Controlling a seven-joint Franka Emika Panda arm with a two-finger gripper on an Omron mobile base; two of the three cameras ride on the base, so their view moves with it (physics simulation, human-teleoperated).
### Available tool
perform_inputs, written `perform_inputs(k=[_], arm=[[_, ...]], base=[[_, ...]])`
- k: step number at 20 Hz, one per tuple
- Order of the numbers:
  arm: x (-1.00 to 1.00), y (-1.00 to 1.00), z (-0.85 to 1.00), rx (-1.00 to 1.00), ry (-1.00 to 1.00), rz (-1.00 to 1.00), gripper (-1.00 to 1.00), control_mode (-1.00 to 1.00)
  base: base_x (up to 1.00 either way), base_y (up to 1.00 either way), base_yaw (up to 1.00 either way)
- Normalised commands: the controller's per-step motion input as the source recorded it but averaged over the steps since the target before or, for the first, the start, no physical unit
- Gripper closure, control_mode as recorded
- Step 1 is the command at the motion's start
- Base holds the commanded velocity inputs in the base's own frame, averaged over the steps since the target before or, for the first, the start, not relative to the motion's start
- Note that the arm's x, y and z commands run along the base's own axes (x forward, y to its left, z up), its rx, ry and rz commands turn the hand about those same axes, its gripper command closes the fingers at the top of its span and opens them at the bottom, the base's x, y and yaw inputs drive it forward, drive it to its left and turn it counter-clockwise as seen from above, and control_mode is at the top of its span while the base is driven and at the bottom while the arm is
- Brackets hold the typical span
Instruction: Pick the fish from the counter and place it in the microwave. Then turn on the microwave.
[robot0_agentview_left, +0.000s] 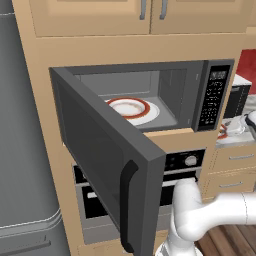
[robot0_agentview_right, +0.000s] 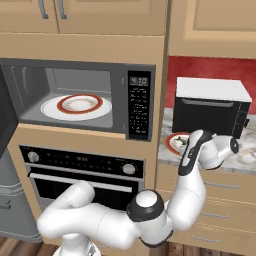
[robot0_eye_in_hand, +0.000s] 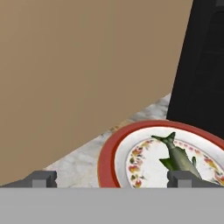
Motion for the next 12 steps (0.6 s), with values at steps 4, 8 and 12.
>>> perform_inputs(k=[4, 8, 12], arm=[[0.18, -0.05, -0.12, 0.0, 0.03, -0.02, -1.0, -1.0], [0.2, -0.09, -0.09, 0.0, 0.03, 0.0, -1.0, -1.0], [0.19, -0.07, -0.11, 0.0, 0.05, 0.0, -1.0, -1.0]], base=[[0.0, 0.0, 0.0], [0.0, 0.0, 0.0], [0.0, 0.0, 0.0]])
